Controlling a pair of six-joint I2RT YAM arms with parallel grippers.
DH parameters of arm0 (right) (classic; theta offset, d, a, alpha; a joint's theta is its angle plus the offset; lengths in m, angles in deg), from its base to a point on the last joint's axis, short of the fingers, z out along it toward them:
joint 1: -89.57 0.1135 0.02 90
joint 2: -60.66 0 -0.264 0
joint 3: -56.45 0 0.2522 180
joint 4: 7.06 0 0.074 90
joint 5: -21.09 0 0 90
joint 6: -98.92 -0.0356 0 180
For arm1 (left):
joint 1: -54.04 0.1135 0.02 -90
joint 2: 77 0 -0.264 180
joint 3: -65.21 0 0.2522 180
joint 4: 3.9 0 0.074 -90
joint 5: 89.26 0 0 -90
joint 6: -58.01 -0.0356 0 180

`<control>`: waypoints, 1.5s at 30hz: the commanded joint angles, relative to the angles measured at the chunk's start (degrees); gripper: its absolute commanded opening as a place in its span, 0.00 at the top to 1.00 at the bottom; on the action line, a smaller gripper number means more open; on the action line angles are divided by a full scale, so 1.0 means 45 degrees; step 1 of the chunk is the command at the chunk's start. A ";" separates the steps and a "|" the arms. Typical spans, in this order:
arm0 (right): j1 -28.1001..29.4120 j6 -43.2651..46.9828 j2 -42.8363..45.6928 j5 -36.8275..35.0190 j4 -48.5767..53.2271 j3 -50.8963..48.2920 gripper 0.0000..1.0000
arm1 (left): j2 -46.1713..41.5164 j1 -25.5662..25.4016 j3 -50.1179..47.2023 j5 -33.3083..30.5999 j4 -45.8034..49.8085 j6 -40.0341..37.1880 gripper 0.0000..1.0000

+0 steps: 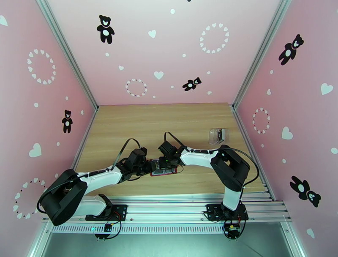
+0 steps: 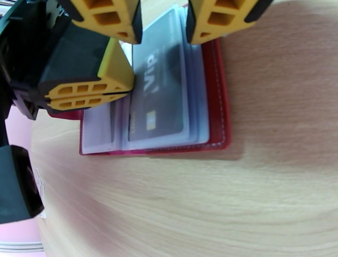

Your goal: Put the credit cards into the card holder

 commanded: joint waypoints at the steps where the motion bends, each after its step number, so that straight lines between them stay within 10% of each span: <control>1: -0.0010 0.0081 -0.0532 -0.0124 0.0328 -0.0495 0.91 | 0.0267 -0.0146 0.0327 0.0225 -0.0302 -0.0055 0.66; 45: -0.0122 0.0122 0.1964 -0.0040 0.0330 -0.1033 0.78 | -0.0112 -0.0745 0.1072 0.0436 -0.0278 0.0193 0.67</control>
